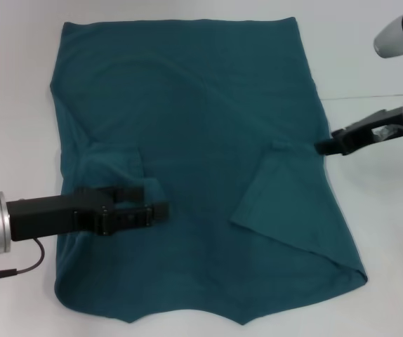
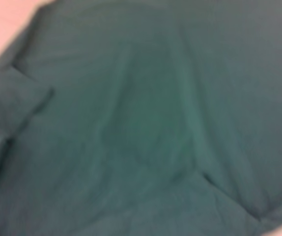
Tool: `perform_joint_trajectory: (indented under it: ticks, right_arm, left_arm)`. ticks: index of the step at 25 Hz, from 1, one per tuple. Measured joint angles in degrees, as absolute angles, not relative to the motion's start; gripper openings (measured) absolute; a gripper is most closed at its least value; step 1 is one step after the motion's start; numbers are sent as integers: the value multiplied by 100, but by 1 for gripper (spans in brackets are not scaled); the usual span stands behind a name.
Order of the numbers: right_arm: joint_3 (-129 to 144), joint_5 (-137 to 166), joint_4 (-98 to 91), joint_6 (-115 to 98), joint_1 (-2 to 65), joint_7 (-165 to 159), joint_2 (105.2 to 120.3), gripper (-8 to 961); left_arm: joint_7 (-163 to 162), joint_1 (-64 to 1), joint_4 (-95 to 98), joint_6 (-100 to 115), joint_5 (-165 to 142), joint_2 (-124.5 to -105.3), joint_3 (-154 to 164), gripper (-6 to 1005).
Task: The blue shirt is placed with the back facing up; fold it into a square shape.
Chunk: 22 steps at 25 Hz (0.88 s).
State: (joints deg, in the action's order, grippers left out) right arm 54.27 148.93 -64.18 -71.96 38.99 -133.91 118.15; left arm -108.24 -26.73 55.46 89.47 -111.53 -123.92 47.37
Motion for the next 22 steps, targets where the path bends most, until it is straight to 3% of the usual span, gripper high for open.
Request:
perform_joint_trajectory:
  ticks: [5, 8, 13, 22]
  right_arm:
    - [5421, 15035, -6467, -7312, 3817, -13328, 11863, 520]
    - [5353, 14743, -6436, -7474, 3739, -13110, 11847, 282]
    - [4844, 14268, -6408, -8207, 3687, -12395, 11746, 52]
    - [4676, 14262, -6475, -8665, 3739, -12291, 11570, 7]
  left_arm:
    - [-10799, -2717, 5551, 8880, -11152, -12393, 4737, 801]
    - [-10820, -2691, 5593, 8770, -11153, -12393, 4697, 801]
    - [-11360, -2614, 5965, 8736, -11369, -12364, 4449, 801]
    - [-13242, -2257, 7282, 8884, -12544, -12438, 4679, 802]
